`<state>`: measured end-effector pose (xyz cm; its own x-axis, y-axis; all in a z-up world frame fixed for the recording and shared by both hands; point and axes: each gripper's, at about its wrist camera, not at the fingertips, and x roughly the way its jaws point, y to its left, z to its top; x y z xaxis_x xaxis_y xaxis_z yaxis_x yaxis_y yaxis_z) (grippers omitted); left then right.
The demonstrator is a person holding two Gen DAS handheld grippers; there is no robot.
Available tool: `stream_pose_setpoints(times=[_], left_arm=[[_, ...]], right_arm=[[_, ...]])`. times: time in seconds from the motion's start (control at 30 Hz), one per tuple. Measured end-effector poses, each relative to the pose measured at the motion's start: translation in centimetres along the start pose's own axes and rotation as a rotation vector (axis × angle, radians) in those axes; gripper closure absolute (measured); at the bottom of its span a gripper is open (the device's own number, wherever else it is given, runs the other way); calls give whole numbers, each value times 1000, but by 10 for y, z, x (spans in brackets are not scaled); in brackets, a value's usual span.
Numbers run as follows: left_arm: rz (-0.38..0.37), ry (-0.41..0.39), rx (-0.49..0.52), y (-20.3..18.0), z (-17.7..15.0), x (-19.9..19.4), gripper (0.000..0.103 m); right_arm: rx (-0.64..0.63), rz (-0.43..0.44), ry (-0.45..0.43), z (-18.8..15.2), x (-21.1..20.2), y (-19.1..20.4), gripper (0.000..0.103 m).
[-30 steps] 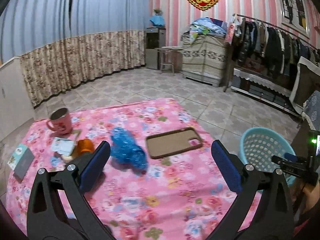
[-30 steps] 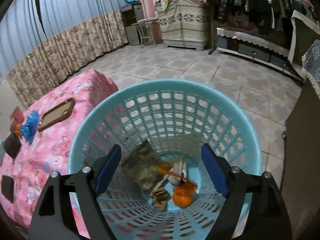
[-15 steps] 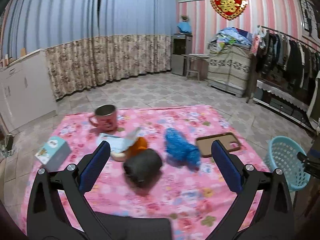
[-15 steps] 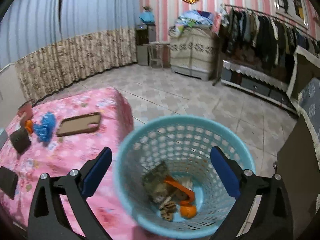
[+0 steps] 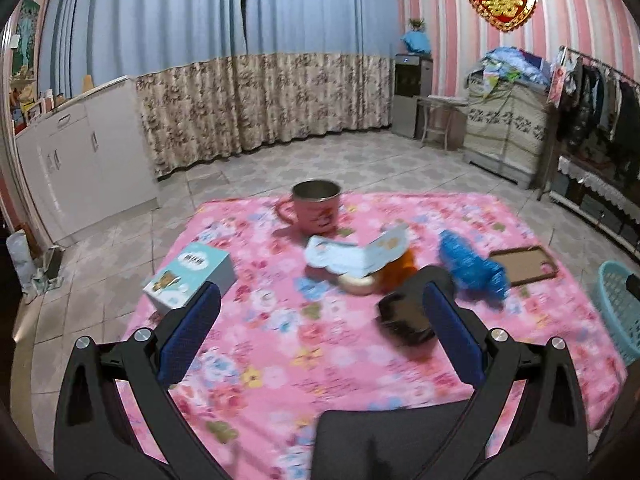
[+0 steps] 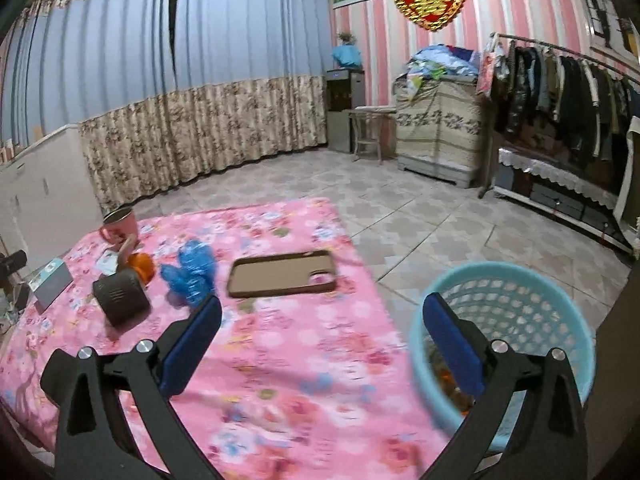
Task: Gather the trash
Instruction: 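Return both tools to the tablecloth and reach the left tool toward the black ribbed object, then grasp the black ribbed object with the left tool and lift it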
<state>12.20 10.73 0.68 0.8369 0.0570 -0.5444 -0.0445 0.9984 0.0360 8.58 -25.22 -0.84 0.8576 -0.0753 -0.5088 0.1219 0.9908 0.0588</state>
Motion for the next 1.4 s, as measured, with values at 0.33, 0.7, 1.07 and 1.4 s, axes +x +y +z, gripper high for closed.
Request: stream_pose_setpoints(times=[0.33, 0.7, 1.07, 1.4], left_arm=[[-55, 78, 0, -3, -10, 47, 5], [-166, 124, 76, -71, -8, 78, 5], [-221, 231, 67, -101, -14, 112, 5], [-234, 283, 60, -102, -16, 128, 12]], right_arm=[[-57, -7, 64, -19, 33, 40, 5], [-49, -52, 93, -20, 48, 30, 4], [-52, -51, 96, -24, 48, 26, 5], [-29, -37, 129, -24, 52, 22, 5]])
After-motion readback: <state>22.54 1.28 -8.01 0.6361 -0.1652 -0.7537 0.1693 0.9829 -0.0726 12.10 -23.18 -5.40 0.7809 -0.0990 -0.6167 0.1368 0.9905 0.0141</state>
